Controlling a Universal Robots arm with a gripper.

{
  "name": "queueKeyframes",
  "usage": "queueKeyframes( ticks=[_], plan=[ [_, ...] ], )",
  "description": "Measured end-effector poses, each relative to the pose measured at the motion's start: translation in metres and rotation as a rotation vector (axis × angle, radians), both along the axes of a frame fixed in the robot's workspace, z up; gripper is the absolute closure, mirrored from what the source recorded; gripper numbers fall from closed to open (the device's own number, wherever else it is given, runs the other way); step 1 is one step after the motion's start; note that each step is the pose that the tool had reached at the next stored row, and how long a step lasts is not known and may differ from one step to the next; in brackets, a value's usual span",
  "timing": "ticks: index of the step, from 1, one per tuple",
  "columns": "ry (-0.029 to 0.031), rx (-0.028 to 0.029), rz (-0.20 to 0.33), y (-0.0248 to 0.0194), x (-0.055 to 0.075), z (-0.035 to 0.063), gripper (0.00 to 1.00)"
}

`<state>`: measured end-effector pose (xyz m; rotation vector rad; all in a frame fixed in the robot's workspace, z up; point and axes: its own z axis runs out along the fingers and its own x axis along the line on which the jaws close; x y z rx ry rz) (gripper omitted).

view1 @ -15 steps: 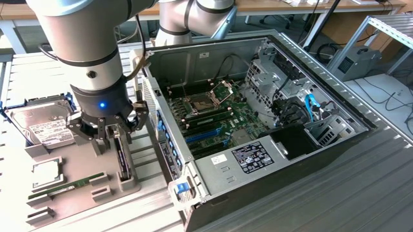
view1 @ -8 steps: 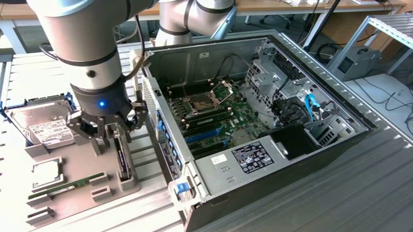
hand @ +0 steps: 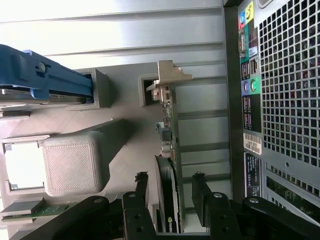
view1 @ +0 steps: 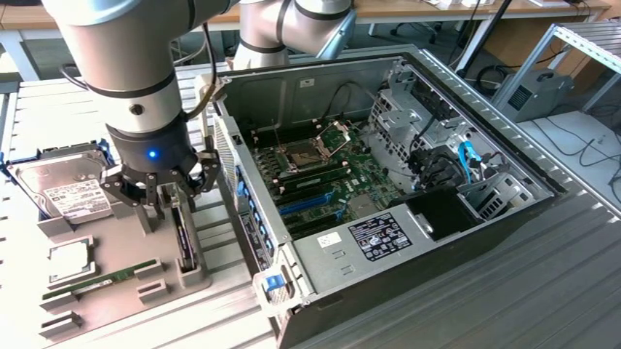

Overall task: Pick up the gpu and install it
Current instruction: 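Pick up the gpu and move the gpu toward the slot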

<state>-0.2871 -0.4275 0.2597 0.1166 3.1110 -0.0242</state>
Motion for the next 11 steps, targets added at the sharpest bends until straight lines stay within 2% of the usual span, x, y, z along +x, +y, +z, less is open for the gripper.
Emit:
queueKeyframes(
  ticks=[11],
  plan=[
    [-0.0002,0.0002,0.0,0.0008,-0.0014,-0.0056,0.52]
  ],
)
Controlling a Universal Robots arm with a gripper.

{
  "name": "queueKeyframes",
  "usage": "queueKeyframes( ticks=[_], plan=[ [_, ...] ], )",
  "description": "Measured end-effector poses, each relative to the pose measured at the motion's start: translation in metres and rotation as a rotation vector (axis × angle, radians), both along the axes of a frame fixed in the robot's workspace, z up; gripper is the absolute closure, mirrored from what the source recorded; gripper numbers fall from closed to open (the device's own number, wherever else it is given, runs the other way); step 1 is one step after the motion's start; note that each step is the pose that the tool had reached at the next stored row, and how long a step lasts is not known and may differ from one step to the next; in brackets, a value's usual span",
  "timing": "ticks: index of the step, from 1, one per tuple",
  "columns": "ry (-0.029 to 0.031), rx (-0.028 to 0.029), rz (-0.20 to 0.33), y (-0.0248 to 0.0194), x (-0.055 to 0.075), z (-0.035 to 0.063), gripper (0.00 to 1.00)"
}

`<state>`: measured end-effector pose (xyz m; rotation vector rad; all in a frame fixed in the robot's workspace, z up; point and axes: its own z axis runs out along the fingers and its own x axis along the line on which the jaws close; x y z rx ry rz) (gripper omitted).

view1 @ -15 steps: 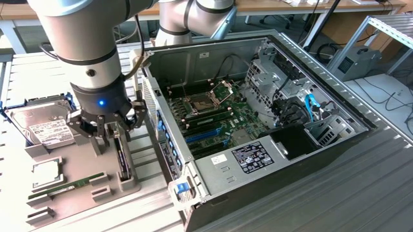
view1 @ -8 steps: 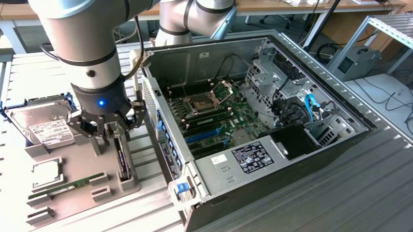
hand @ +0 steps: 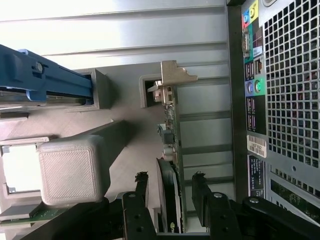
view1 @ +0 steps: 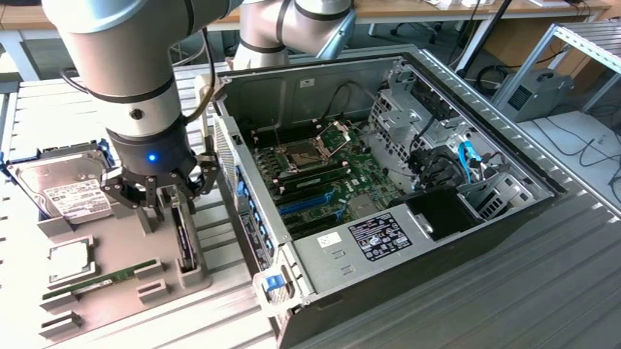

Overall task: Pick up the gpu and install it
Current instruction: 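Pick up the gpu and move the gpu toward the slot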

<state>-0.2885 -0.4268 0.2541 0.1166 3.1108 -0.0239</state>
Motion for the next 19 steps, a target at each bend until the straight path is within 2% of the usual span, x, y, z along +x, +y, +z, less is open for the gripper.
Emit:
queueKeyframes(
  ticks=[14,19],
  plan=[
    [0.0002,0.0004,0.0,-0.0003,-0.0021,-0.0073,0.52],
    [0.0002,0.0004,0.0,0.0032,-0.0022,-0.0084,0.52]
  ],
)
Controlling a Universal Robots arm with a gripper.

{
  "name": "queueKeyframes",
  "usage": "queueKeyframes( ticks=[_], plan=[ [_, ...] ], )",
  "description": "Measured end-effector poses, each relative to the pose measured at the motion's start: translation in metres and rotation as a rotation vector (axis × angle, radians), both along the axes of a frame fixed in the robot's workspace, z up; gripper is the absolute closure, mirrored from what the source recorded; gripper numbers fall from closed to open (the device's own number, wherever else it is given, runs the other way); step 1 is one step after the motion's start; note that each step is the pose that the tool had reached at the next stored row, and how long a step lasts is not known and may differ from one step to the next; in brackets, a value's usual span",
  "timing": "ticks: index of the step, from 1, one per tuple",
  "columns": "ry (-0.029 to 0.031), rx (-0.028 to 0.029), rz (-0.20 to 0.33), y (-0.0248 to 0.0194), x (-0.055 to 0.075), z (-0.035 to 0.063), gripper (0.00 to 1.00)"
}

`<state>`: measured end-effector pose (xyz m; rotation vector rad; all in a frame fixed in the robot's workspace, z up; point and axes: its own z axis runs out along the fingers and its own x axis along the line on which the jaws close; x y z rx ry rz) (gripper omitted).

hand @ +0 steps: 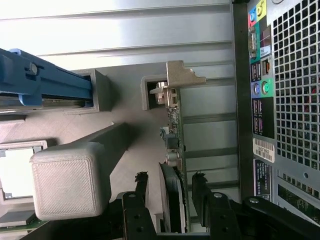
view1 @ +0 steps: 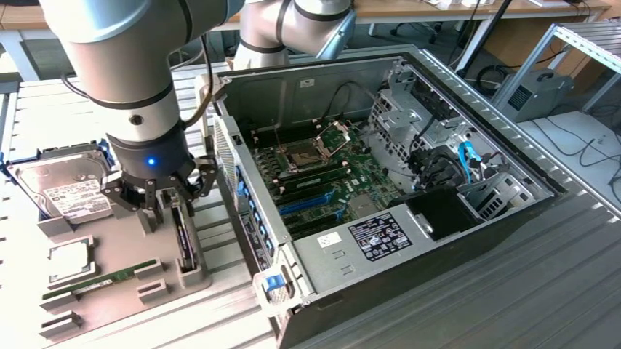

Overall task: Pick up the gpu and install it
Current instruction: 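Pick up the gpu and move the gpu toward the slot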

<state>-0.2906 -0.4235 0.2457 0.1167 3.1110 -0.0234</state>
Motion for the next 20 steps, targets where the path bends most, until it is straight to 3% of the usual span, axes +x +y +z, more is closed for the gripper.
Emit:
queueKeyframes(
  ticks=[14,15,18,20],
  plan=[
    [0.0,0.0,0.0,0.0005,0.0,-0.0023,0.52],
    [0.0,0.0,0.0,0.0006,0.0,-0.0023,0.53],
    [0.0001,-0.0001,0.0,0.0005,0.0,-0.0023,0.72],
    [0.0,0.0,0.0,0.0005,0.0,-0.0023,0.73]
  ],
)
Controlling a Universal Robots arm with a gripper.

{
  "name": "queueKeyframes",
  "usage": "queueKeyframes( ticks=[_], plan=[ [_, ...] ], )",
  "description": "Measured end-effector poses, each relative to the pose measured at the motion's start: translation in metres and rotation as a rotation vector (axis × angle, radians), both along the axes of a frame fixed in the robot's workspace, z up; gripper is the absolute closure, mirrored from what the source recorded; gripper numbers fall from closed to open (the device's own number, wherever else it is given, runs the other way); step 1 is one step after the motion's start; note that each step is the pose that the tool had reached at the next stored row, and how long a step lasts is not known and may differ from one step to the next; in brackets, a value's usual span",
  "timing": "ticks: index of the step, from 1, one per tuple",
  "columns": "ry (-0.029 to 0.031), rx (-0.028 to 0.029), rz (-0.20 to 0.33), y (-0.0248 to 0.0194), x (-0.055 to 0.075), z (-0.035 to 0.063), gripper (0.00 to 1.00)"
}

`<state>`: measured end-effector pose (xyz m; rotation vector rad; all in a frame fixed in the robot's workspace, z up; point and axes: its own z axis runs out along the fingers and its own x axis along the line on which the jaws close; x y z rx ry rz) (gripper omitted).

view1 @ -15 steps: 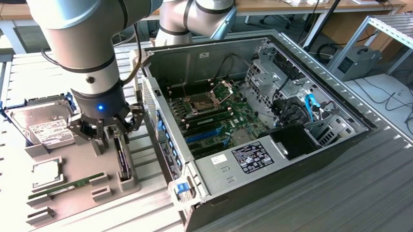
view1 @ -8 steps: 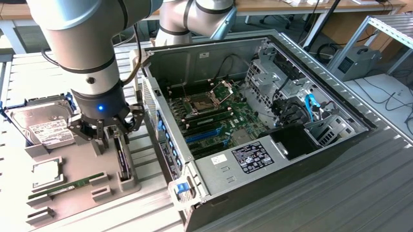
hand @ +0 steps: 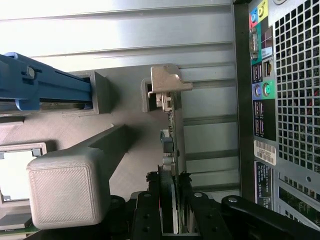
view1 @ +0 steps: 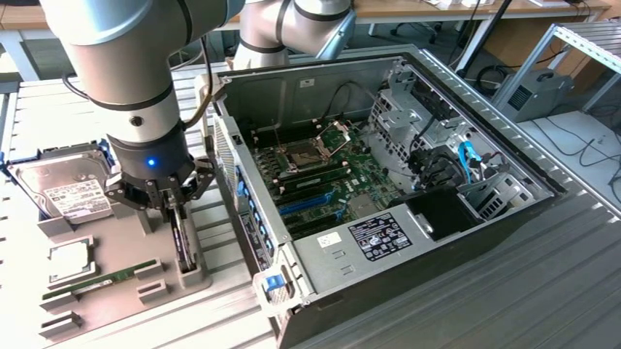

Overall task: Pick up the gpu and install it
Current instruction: 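Pick up the gpu and move the gpu toward the slot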

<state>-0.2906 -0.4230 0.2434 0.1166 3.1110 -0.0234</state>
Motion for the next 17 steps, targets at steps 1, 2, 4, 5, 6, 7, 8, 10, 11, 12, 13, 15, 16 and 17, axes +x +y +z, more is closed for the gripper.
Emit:
queueKeyframes(
  ticks=[1,2,4,5,6,7,8,10,11,12,13,15,16,17],
  plan=[
    [0.0,0.0,0.0,0.0,0.0,0.0,0.73],
    [0.0,0.0,0.0,0.0,0.0,0.0,0.73],
    [0.0,0.0,0.0,0.0,0.0,0.0,0.73],
    [0.0,0.0,0.0,0.0,0.0,0.0,0.73],
    [0.0,0.0,0.0,0.0,0.0,0.0,0.73],
    [0.0,0.0,0.0,0.0,0.0,0.0,0.73],
    [0.0,0.0,0.0,0.0,0.0,0.0,0.73],
    [0.0,0.0,0.0,0.0,0.0,0.0,0.73],
    [0.0,-0.0002,0.0,0.0,0.0,0.0,0.73],
    [0.0,-0.0004,0.0,0.0,0.0,0.0,0.73],
    [-0.0001,-0.0005,0.0,0.0,0.0,0.0,0.73],
    [-0.0002,-0.0003,0.0,0.0,0.0,0.0001,0.73],
    [-0.0001,-0.0004,0.0,0.0,0.0,0.0004,0.73],
    [-0.0001,-0.0005,0.0,0.0,0.0,0.0021,0.73]
  ],
)
